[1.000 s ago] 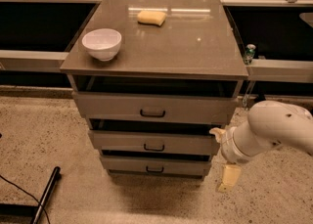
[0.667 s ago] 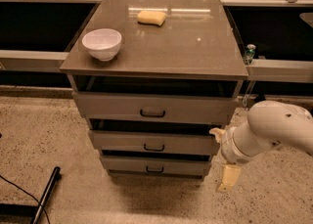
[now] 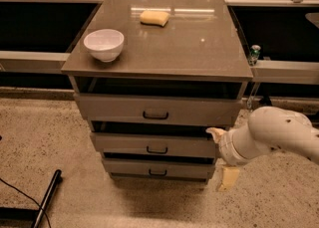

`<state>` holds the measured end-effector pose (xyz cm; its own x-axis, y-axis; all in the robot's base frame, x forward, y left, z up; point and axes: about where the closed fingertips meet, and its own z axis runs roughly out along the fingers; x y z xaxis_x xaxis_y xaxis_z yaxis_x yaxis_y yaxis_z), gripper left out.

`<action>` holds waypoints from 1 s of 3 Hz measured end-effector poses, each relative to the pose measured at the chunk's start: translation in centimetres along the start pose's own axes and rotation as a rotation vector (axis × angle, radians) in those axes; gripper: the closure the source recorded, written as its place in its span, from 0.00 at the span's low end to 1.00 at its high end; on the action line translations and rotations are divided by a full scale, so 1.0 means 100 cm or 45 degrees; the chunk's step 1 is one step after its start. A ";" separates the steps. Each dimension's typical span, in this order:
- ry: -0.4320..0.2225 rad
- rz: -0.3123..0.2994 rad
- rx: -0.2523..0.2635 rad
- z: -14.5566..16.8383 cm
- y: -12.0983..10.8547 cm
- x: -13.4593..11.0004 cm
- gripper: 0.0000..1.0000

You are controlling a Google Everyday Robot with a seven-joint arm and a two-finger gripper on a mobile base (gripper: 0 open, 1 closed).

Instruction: Open middle drawer

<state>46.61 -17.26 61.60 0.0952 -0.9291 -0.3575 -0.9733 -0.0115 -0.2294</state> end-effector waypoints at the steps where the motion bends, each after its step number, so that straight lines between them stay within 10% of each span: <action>1: 0.000 0.001 -0.001 0.000 0.000 0.000 0.00; 3: 0.225 -0.037 -0.079 0.061 0.012 0.038 0.00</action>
Offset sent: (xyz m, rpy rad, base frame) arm 0.0184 -0.0157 -0.0395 -0.2326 0.0109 0.0125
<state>47.09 -18.59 54.48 0.0907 -0.9784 -0.1859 -0.9822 -0.0570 -0.1791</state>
